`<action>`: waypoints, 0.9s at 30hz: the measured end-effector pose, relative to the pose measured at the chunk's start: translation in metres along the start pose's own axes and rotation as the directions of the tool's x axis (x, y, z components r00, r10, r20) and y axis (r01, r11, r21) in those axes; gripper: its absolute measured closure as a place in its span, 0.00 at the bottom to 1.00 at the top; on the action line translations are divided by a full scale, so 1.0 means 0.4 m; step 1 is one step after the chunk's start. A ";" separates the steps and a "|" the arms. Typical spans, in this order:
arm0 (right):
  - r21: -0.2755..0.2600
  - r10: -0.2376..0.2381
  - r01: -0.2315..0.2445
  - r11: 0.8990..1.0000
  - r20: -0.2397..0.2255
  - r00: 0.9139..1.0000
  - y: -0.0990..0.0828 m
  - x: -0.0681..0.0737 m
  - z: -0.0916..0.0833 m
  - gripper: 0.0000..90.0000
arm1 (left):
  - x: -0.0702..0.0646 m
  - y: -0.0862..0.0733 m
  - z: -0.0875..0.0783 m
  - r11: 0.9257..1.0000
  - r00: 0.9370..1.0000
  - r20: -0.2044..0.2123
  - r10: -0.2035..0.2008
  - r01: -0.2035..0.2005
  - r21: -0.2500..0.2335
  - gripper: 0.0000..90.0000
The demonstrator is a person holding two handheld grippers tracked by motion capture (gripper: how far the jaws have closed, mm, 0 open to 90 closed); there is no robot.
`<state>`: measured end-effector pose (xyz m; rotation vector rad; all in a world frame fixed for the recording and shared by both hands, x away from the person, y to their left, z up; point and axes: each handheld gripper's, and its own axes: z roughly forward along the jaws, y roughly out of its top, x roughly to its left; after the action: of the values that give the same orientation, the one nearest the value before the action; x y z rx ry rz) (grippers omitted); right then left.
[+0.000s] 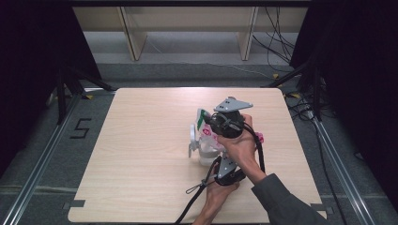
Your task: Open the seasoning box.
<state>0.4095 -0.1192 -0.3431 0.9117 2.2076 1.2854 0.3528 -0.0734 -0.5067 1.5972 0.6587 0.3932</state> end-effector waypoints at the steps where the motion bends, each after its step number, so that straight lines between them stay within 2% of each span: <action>1: 0.000 -0.002 0.002 1.000 0.000 1.000 0.000 0.000 0.000 1.00 | 0.000 -0.001 0.001 1.000 1.000 0.000 0.001 -0.001 0.001 0.80; 2: 0.005 0.009 -0.009 1.000 -0.002 1.000 -0.001 0.000 0.000 1.00 | 0.000 -0.001 0.000 1.000 1.000 0.002 -0.001 0.001 0.003 0.80; 4: -0.004 -0.009 0.009 1.000 0.007 1.000 -0.001 -0.005 0.001 1.00 | 0.000 0.000 0.000 1.000 1.000 0.001 -0.001 0.001 0.002 0.81; 5: -0.006 0.017 -0.017 1.000 0.003 1.000 -0.002 0.001 0.002 1.00 | 0.000 0.000 0.000 1.000 1.000 0.000 -0.002 0.002 -0.001 0.80; 6: 0.010 0.010 -0.009 1.000 -0.003 1.000 0.000 0.001 -0.002 1.00 | 0.000 0.000 0.001 1.000 1.000 -0.001 0.002 -0.002 -0.009 0.81; 10: 0.009 0.010 -0.010 1.000 -0.003 1.000 0.000 0.001 -0.003 1.00 | 0.000 0.000 0.000 1.000 1.000 -0.002 0.001 -0.001 -0.002 0.81; 11: -0.006 0.011 -0.011 1.000 0.001 1.000 -0.001 0.003 0.000 1.00 | 0.000 -0.001 0.000 1.000 1.000 -0.003 0.001 -0.001 -0.002 0.81; 13: 0.009 0.012 -0.012 1.000 -0.007 1.000 -0.001 0.003 -0.003 1.00 | 0.000 -0.001 0.000 1.000 1.000 -0.003 0.002 -0.002 0.002 0.81; 22: 0.001 -0.004 0.004 1.000 0.002 1.000 0.000 0.003 0.002 1.00 | 0.000 0.000 0.001 1.000 1.000 0.001 -0.004 0.004 -0.009 0.80; 23: 0.004 0.009 -0.009 1.000 0.002 1.000 -0.001 0.006 0.002 1.00 | 0.001 0.000 0.002 1.000 1.000 0.001 -0.005 0.005 -0.009 0.80; 24: 0.008 -0.022 0.022 1.000 -0.006 1.000 -0.001 0.004 0.004 1.00 | 0.002 -0.001 0.002 1.000 1.000 0.003 0.000 0.000 -0.001 0.81; 27: 0.024 -0.004 0.004 1.000 0.000 1.000 -0.002 0.009 0.006 1.00 | 0.001 -0.001 0.001 1.000 1.000 -0.001 -0.002 0.002 -0.007 0.80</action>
<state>0.4083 -0.1155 -0.3453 0.9151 2.2281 1.2602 0.3535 -0.0735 -0.5072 1.5896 0.6595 0.3944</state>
